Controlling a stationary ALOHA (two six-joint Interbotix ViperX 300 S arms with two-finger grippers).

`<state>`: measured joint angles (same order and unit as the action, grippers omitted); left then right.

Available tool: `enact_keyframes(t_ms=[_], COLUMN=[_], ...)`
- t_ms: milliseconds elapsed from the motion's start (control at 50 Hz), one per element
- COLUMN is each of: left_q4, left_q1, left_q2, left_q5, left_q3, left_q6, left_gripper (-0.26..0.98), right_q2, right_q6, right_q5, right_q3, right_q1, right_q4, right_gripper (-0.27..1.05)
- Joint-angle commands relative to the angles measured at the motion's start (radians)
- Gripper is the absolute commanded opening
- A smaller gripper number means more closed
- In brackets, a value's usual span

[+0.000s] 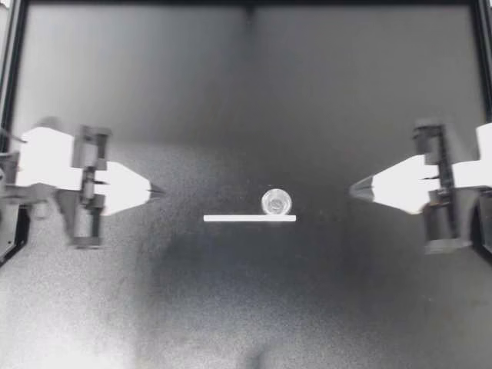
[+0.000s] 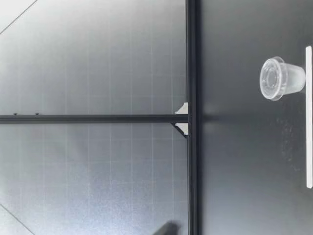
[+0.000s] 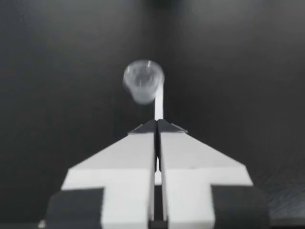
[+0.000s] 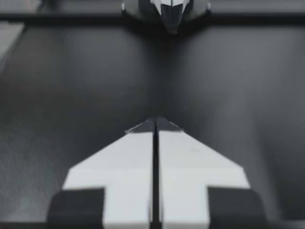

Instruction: Pick up the plastic cup and open its lid.

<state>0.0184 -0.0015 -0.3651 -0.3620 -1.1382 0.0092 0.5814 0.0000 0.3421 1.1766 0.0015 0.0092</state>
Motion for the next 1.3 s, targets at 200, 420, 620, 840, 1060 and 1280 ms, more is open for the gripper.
enact_keyframes(t_ms=[200,420,620,840,1060,1280], left_q4=[0.018,0.012,0.012,0.012,0.011,0.012], left_q1=[0.008,0.008,0.008,0.008,0.008,0.011], left_q2=[0.241,0.334,0.408,0.518,0.604,0.667], left_q5=[-0.009,-0.009,-0.009,-0.031,-0.123,-0.144], left_q3=[0.141,0.212,0.253,0.321,0.357,0.405], left_q6=[0.009,0.012,0.003,0.012,0.012,0.014], left_gripper=[-0.14,0.21,0.58,0.56,0.56,0.55], right_q2=[-0.150,-0.278,-0.379,-0.462,-0.499,-0.509], right_q6=[0.002,0.003,0.002,-0.005,-0.005,-0.006], right_q5=[0.020,0.009,-0.031,-0.097,-0.112,-0.117], right_q3=[-0.080,-0.141,-0.193,-0.245,-0.256,-0.261], right_q1=[-0.015,-0.032,-0.041,-0.048,-0.064,-0.074], right_q4=[0.003,0.003,0.003,0.003,0.002,0.003], right_gripper=[-0.20,-0.20,-0.20,-0.20,-0.20,-0.20])
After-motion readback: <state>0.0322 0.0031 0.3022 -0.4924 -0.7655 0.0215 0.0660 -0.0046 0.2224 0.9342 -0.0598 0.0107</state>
